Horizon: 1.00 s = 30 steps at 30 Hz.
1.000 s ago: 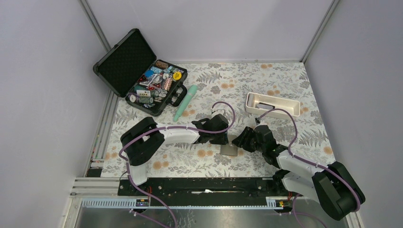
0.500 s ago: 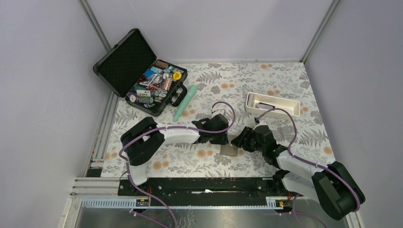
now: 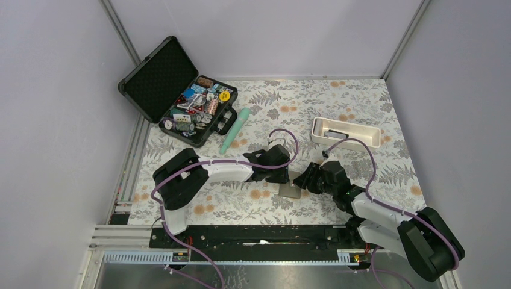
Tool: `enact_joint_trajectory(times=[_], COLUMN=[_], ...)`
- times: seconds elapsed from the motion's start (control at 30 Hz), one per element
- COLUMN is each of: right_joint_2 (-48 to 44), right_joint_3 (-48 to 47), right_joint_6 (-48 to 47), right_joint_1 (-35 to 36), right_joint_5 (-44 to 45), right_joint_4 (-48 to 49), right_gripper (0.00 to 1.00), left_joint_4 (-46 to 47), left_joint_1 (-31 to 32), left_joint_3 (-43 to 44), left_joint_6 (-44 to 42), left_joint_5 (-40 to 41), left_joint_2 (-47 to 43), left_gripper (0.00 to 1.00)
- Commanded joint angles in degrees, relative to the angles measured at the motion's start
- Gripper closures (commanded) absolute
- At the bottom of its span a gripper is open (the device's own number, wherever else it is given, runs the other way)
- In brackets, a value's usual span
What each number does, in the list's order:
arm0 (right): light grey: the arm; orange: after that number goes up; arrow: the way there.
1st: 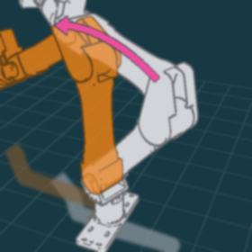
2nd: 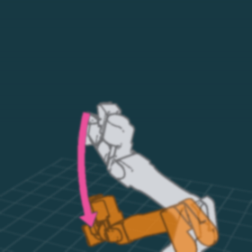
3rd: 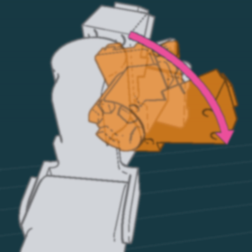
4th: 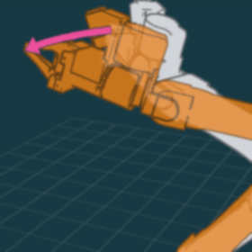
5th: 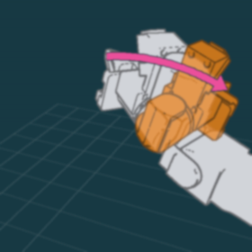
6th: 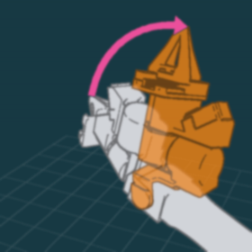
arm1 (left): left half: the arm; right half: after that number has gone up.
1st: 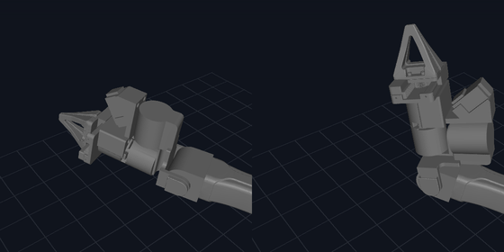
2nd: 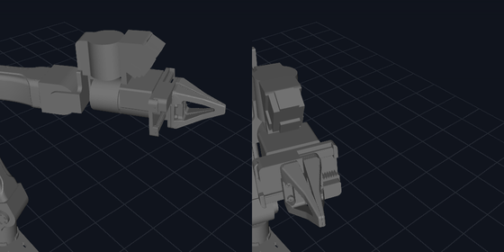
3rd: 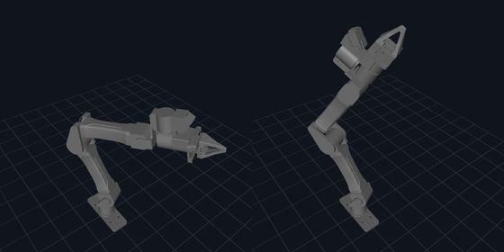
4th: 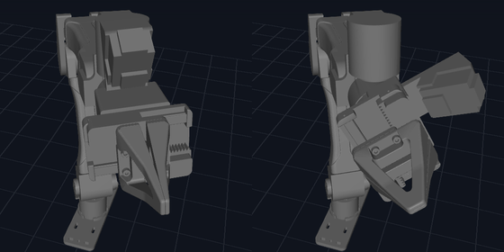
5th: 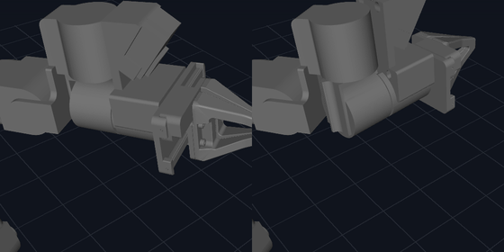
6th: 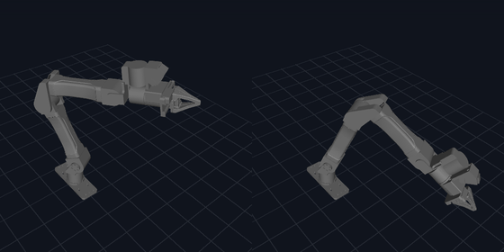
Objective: Put the credit cards into the card holder
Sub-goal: Close the card holder at the center of the board.
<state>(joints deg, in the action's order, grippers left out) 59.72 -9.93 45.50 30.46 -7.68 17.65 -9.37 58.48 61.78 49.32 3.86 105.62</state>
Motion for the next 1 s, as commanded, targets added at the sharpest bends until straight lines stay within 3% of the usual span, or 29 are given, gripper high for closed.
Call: enact_joint_trajectory(times=[0.0,0.6,0.97], right_joint_2=[1.0,-0.5,-1.9], right_joint_3=[2.5,3.3,3.8], right_joint_6=[0.4,1.4,1.6], right_joint_1=[2.4,4.0,5.3], right_joint_5=[-2.9,-2.5,-2.3], right_joint_4=[-7.9,-8.7,-9.3], right_gripper=[0.48,0.48,0.42], left_joint_4=[-4.4,-4.6,-5.0], left_joint_1=[0.9,1.0,0.9], left_joint_3=[-0.5,-0.1,0.5], left_joint_6=[-0.9,-1.1,-1.3], left_joint_5=[0.2,0.3,0.3], left_joint_2=[2.5,2.7,3.1], left_gripper=[0.65,0.65,0.65])
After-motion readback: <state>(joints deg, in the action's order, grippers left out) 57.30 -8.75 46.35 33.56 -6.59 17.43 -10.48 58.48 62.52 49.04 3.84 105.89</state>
